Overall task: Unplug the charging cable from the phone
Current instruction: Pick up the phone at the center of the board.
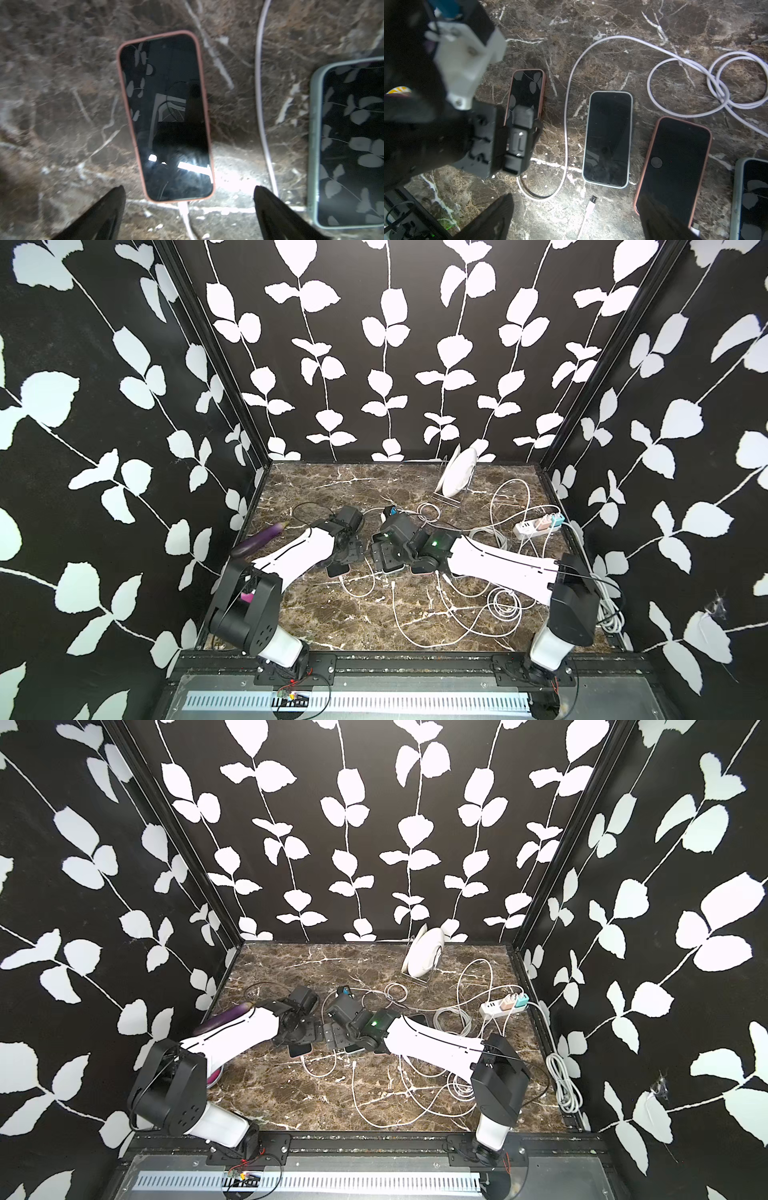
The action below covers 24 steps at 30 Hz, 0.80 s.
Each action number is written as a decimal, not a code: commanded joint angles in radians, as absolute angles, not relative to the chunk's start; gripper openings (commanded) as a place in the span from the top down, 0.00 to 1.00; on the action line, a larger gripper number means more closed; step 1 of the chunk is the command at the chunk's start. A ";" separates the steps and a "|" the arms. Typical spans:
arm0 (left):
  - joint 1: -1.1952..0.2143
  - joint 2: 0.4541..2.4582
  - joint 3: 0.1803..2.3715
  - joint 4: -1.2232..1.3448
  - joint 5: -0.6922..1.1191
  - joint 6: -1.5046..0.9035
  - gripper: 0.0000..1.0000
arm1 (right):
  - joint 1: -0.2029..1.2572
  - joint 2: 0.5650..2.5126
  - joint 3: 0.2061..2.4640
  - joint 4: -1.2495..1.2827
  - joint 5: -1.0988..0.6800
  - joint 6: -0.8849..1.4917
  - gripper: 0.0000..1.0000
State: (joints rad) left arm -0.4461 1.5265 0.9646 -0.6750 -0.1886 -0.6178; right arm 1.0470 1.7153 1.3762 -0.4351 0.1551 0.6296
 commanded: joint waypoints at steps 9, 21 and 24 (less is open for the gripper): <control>-0.369 1.597 0.944 -0.612 -0.107 -0.614 0.02 | 1.108 1.610 1.219 -0.312 0.192 0.648 0.03; -0.317 1.627 0.962 -0.609 -0.105 -0.595 0.02 | 1.125 1.634 1.237 -0.309 0.179 0.638 0.03; -0.304 1.629 0.963 -0.604 -0.095 -0.585 0.02 | 1.126 1.634 1.230 -0.307 0.181 0.640 0.03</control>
State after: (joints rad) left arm -0.3168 1.6295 0.9539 -0.6025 -0.1078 -0.6041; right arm 1.1149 1.6318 1.2182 -0.3256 0.1696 0.6434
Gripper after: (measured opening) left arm 0.984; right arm 0.967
